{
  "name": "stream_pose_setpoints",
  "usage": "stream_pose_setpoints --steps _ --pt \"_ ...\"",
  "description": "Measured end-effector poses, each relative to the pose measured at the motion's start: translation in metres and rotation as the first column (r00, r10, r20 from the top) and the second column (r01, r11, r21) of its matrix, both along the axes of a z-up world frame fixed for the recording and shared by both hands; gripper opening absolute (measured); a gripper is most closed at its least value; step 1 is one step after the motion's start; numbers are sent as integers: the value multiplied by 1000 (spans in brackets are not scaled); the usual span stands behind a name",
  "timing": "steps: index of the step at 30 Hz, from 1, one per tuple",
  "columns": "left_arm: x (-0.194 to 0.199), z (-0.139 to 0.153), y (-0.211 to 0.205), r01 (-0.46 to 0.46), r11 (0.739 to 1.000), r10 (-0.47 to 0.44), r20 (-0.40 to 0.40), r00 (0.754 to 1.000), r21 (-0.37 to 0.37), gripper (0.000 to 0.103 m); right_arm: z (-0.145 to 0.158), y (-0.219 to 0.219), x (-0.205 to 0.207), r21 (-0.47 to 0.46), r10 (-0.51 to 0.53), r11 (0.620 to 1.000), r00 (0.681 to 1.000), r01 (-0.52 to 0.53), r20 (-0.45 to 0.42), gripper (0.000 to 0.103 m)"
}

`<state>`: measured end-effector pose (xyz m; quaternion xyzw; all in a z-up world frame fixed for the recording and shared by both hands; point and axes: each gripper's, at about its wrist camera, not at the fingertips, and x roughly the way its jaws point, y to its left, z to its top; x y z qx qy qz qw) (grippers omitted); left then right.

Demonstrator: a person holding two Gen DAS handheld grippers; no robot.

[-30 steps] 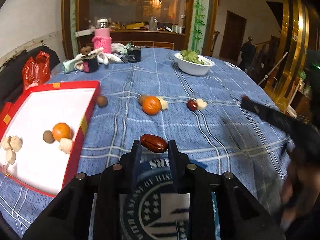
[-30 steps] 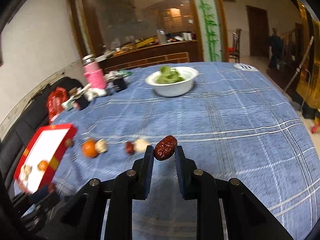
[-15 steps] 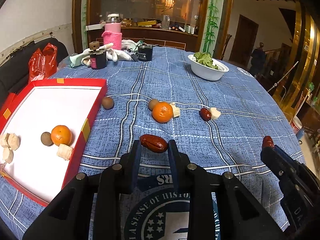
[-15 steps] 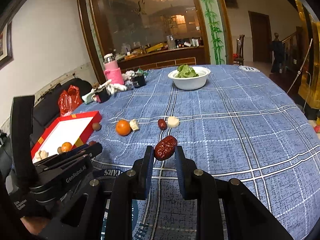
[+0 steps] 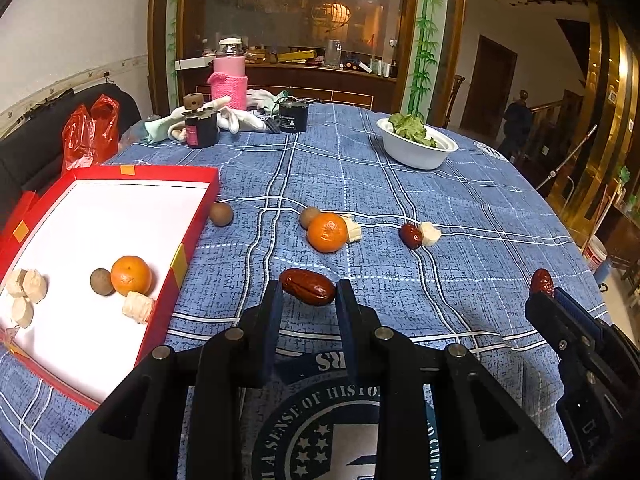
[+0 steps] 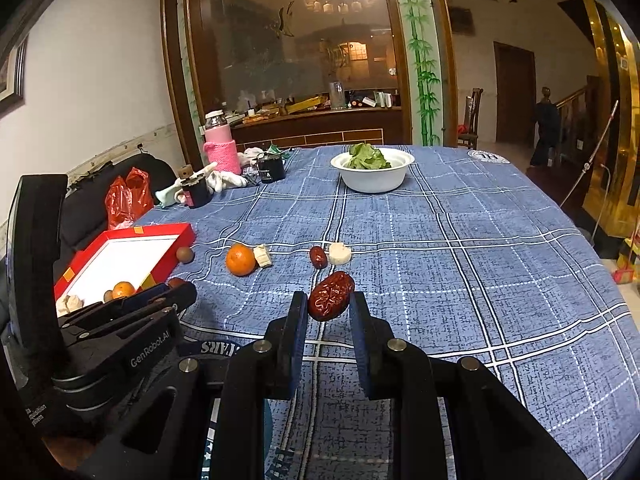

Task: Organize fruits
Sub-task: 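Carry the red date toward the red tray while the right tool carries its date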

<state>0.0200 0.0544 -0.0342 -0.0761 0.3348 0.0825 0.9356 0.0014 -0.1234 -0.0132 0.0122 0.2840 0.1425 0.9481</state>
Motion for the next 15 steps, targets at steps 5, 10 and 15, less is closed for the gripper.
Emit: stream_pose_setpoints --steps 5,10,15 --pt "-2 1 0 -3 1000 3 13 1000 4 25 0 -1 0 -2 -15 1000 1000 15 -1 22" --pt "-5 2 3 -16 1000 16 23 1000 -4 25 1 -4 -1 7 -31 999 999 31 8 22" --pt "-9 3 12 -55 998 56 43 997 -28 25 0 -7 0 17 -41 999 999 41 5 22"
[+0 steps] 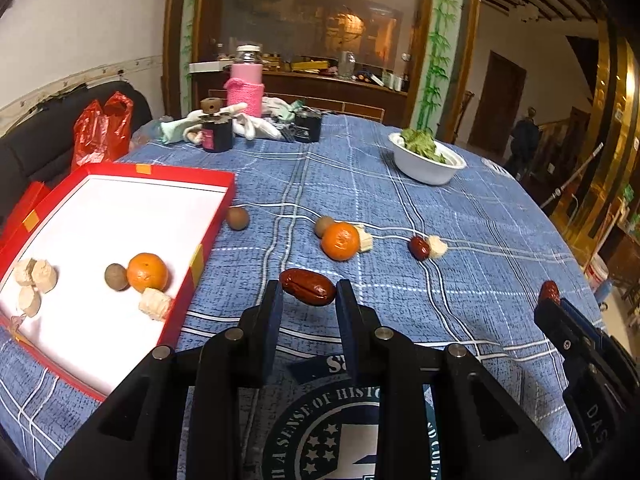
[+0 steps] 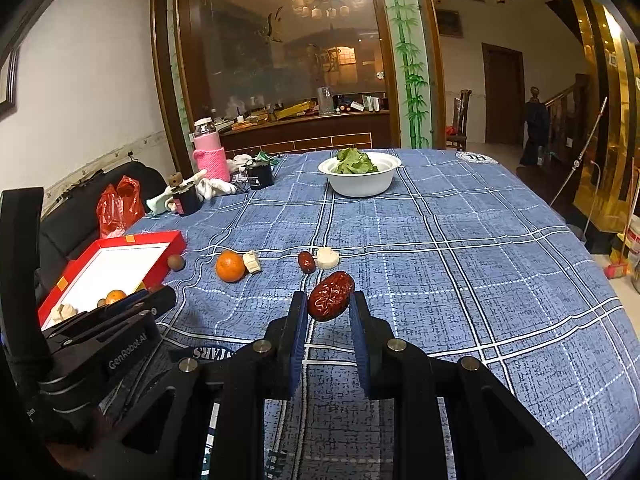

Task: Organize fruits
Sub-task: 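Carry the red date toward the red tray while the right tool carries its date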

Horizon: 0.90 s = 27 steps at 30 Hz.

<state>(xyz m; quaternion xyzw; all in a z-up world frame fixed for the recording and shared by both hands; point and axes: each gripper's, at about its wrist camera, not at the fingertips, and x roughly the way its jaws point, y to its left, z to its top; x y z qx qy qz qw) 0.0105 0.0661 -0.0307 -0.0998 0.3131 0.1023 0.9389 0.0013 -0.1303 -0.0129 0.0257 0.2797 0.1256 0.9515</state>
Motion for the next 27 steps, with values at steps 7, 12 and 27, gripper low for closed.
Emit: stream_pose_setpoints --steps 7,12,27 --pt "-9 2 14 -74 997 76 35 997 -34 25 0 -4 1 22 -7 1000 1000 7 -3 22" --pt "-15 2 20 -108 992 111 55 992 -57 25 1 -7 0 35 -2 999 1000 2 -2 22" --pt "-19 -1 32 -191 979 194 43 980 -67 25 1 -13 -1 82 7 997 1000 -7 -3 22"
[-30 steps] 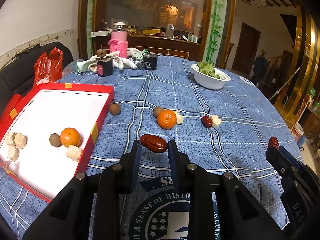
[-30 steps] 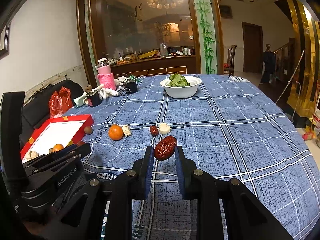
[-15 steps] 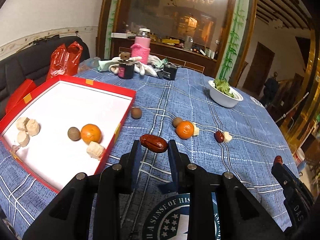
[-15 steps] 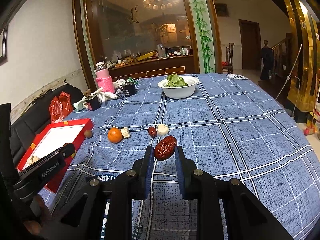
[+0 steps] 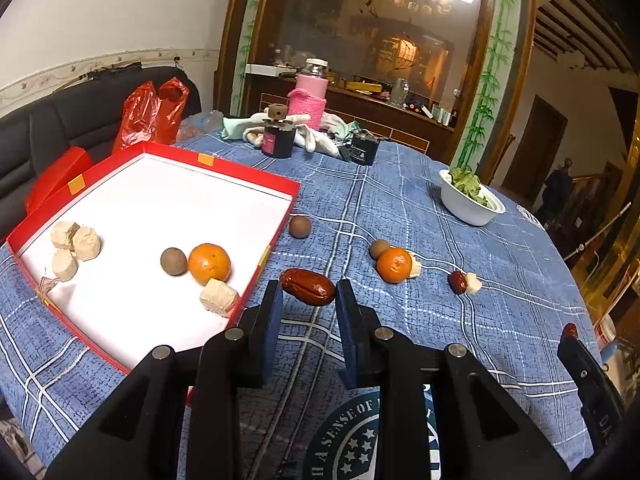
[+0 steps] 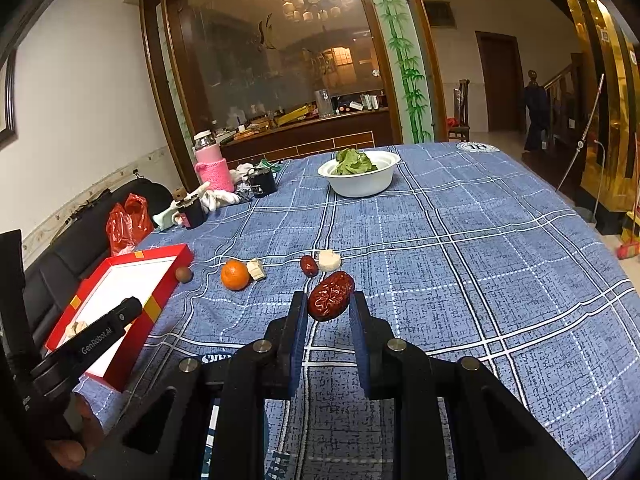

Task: Organize fruits
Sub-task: 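Carry the red date toward the red tray while the right tool carries its date, then open the left tool over the tray while the right tool releases its red date there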

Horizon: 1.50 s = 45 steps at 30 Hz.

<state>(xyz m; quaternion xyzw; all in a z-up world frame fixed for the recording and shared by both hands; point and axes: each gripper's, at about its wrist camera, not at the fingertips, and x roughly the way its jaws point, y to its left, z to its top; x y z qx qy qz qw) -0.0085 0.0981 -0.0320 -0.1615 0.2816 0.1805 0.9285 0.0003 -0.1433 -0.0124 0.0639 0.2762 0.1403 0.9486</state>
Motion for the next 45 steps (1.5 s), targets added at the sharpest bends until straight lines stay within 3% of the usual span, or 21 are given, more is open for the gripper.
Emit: stream_pose_setpoints --steps 8,16,20,24,30,36,42,45 --pt "-20 16 31 -12 999 12 1 1000 -31 25 2 15 -5 -70 36 997 999 -34 21 22" --pt "-36 24 72 -74 997 74 25 997 3 25 -2 34 0 -149 72 986 997 -73 -12 22" --pt "-38 22 96 -120 993 120 6 993 8 25 3 60 -1 -148 149 977 988 -153 -34 22" --pt "-43 18 118 -149 988 150 -20 988 39 25 18 109 -5 -141 294 945 956 -294 -20 22" --pt "-37 9 138 -124 990 130 -100 986 66 25 21 196 2 -94 491 864 869 -494 -59 21" --pt "-37 6 162 -142 988 148 -129 980 52 25 4 238 -3 -88 554 821 825 -564 -115 21" --pt "-8 14 175 -114 991 124 -161 979 68 25 -6 256 -13 -104 585 791 795 -603 -162 21" --pt "9 12 183 -108 993 114 -187 976 42 25 -15 261 -13 -97 591 781 781 -617 -204 21"
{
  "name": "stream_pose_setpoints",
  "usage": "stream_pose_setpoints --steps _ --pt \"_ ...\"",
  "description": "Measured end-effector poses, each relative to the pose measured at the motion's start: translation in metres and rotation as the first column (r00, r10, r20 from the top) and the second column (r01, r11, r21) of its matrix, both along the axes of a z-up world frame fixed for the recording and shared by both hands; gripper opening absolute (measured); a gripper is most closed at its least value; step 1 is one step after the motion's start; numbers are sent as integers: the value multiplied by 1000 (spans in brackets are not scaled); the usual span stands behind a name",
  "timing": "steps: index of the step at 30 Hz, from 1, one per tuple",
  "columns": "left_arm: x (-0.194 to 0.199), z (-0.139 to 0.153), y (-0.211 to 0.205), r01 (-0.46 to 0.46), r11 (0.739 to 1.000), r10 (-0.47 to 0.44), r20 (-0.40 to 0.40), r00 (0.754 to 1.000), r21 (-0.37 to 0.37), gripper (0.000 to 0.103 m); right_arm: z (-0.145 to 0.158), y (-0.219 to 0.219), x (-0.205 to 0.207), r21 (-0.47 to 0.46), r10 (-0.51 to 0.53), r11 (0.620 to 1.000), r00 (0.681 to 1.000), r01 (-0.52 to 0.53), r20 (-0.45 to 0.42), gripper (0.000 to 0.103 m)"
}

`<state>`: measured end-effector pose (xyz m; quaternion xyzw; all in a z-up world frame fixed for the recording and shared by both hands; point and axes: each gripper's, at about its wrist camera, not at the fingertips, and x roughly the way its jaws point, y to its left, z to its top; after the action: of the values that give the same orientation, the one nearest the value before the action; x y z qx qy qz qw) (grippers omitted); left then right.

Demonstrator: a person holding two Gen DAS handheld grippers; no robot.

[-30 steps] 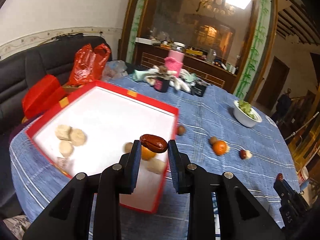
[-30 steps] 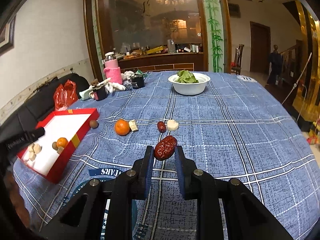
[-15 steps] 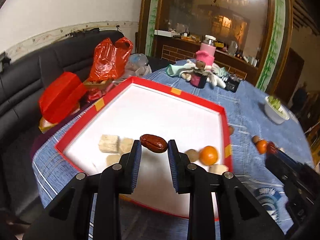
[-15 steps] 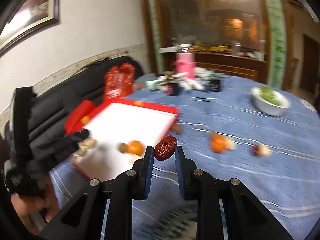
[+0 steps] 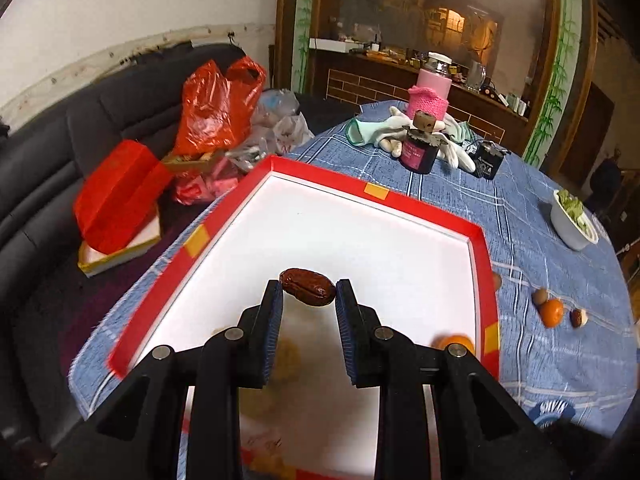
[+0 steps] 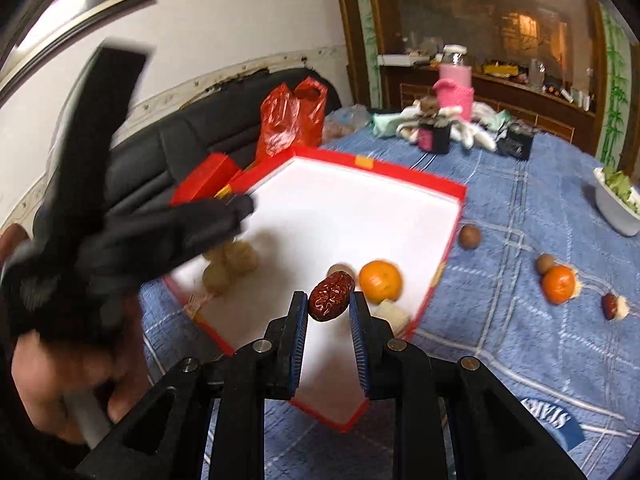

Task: Organize fruits
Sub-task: 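Open the left tool over the tray while the right tool releases its red date there, then grasp a tan ball with the right tool while the left tool grasps a mandarin orange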

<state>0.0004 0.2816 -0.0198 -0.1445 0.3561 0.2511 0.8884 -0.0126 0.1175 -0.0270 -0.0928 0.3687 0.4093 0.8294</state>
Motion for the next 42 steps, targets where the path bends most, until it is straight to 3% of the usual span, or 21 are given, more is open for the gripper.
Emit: stream_pose_setpoints --steps 3,13,14,15,17,18,19,23,27,31,35,38,42 --pt "12 -5 1 0 999 1 -33 999 41 25 -8 4 -1 -30 8 1000 1000 -8 -17 22" --pt "29 -22 4 24 1000 -22 -133 991 12 28 -20 12 4 -64 15 998 997 -20 -71 22" --pt "30 -22 3 27 1000 -25 -144 989 10 34 -22 13 5 -64 16 998 997 -20 -77 22" --pt "30 -23 3 25 1000 -24 -154 988 9 51 -22 13 5 -67 13 998 997 -18 -80 23" --pt "29 -24 4 12 1000 -10 -170 985 15 75 -22 10 6 -73 0 997 996 -6 -87 45" --pt "27 -23 3 11 1000 -7 -170 985 20 76 -20 7 5 -50 13 999 995 -18 -98 58" --pt "24 -20 2 11 1000 -7 -163 987 25 76 -17 4 3 -36 20 999 995 -23 -100 63" --pt "11 -8 -3 15 1000 -13 -118 993 17 76 5 -23 -7 46 19 999 999 -17 -43 63" --pt "-4 11 -22 42 999 -42 -15 999 5 76 20 -80 6 106 -103 989 995 101 9 64" --pt "-7 25 -58 136 990 -137 40 990 26 76 11 -148 47 44 -295 955 955 294 28 64" --pt "-2 25 -96 235 972 -235 38 971 16 76 -3 -212 107 -36 -489 871 872 490 16 61" --pt "7 19 -118 291 956 -292 10 956 24 76 -12 -229 146 -92 -546 835 838 542 -23 51" --pt "17 16 -135 320 946 -320 -12 947 40 76 -9 -220 172 -83 -546 837 837 541 -41 49"
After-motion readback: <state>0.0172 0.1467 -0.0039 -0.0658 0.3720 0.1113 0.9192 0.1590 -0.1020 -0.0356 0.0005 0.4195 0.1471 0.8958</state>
